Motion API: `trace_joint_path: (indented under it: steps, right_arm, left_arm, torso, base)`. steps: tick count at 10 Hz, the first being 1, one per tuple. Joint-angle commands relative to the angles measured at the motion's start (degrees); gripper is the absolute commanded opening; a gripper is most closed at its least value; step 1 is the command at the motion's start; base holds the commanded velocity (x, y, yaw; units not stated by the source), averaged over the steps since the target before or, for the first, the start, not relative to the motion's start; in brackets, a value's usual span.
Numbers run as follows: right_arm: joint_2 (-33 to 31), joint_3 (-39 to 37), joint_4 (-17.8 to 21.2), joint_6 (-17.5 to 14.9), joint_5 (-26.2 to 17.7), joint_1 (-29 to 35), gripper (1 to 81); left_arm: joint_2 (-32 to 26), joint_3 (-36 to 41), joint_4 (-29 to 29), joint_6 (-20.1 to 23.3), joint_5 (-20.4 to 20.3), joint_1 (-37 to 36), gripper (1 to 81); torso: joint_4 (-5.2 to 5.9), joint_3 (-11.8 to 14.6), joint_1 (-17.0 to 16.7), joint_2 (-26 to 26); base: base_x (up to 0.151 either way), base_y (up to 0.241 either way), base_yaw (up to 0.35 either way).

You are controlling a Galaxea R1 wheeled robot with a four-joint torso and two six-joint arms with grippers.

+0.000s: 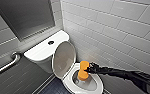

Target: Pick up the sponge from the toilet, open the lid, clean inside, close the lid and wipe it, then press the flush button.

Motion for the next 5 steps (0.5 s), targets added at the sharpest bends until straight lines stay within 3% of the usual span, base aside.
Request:
trace_joint_path:
  steps: [1, 3, 5]
  right_arm:
    - [1.8, -2.6, -0.3, -0.3, -1.2, 9.7, 1.0]
    - [4.9, -7.7, -0.3, -0.5, -0.6, 8.5, 1.0]
    - [6.3, -9.8, -0.3, -0.4, -0.2, 8.1, 1.0]
  left_arm:
    - [-1.7, 5.7, 0.2, 2.0, 4.6, 3.4, 81.1]
    - [-1.7, 10.5, 0.6, 5.2, -1.0, 6.4, 81.1]
    - [-1.6, 11.3, 0.7, 5.5, -1.3, 8.7, 81.1]
  torso:
    - [0.00, 0.0, 0.0, 0.0]
    - [0.00, 0.0, 0.0, 0.0]
    - [0.00, 0.0, 0.0, 0.0]
  base:
    - [0.000, 0.000, 0.000]
    - [0.000, 0.000, 0.000]
    - [0.000, 0.000, 0.000]
